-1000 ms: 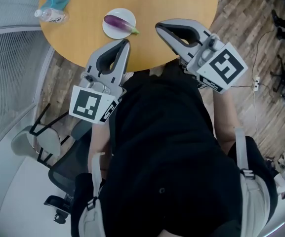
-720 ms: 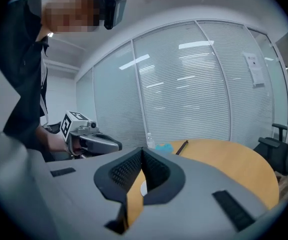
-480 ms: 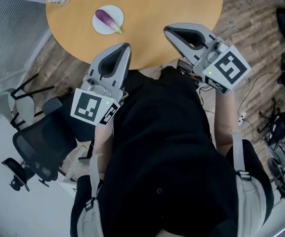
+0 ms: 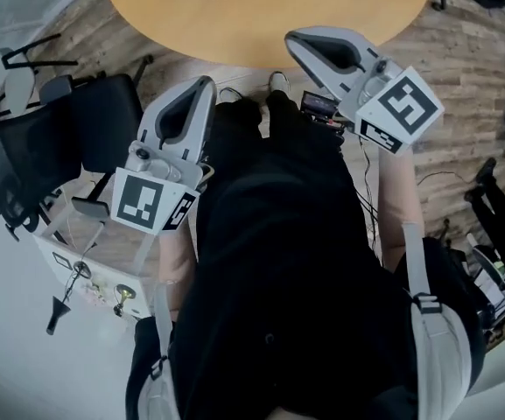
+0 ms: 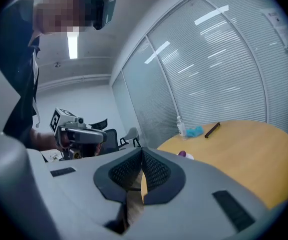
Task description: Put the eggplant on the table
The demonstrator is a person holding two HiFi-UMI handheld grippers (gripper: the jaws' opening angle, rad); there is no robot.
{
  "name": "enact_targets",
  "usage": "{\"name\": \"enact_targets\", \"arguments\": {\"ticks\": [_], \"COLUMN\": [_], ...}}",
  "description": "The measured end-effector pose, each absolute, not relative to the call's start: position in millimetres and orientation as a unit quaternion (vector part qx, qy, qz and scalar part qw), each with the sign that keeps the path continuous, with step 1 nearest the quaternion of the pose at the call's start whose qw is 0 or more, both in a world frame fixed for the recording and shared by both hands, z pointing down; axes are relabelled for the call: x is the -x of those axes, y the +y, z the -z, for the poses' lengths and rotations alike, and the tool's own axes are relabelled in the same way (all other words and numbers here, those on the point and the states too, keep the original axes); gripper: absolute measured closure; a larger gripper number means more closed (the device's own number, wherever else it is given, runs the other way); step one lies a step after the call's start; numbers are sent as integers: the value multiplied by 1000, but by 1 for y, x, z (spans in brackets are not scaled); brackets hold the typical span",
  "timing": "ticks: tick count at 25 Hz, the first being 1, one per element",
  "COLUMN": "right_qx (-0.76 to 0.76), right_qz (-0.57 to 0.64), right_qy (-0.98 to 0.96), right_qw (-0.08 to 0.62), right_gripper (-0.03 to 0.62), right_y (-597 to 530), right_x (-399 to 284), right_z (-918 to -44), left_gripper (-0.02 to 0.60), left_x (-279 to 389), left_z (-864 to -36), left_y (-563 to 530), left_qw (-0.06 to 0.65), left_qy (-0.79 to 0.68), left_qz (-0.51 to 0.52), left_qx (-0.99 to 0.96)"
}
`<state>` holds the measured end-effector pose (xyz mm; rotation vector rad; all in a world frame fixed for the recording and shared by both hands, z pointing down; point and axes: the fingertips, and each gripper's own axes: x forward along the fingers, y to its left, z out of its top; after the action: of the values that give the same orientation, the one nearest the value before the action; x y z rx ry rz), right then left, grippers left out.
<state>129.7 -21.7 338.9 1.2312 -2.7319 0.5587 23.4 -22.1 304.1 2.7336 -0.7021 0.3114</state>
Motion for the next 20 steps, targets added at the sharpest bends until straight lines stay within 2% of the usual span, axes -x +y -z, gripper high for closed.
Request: {"name": "enact_targets", "arguments": {"ticks": [8, 20], "right_qx": [-364, -328], "right_qz": [-165, -133], "right_qy": [-915, -931], "right_qw": [47, 92], "right_gripper": [577, 576], "right_y": [4, 147], "right_x": [-90, 53], "right_z": [-329, -317], "left_gripper": [571, 571], "left_x": [30, 172], "left_z": [-295, -309], "left_y": [28, 180], "left_qw": [142, 152], "left_qy": [-312, -346], "left_qz": [-85, -47], "left_qx": [-936, -925]}}
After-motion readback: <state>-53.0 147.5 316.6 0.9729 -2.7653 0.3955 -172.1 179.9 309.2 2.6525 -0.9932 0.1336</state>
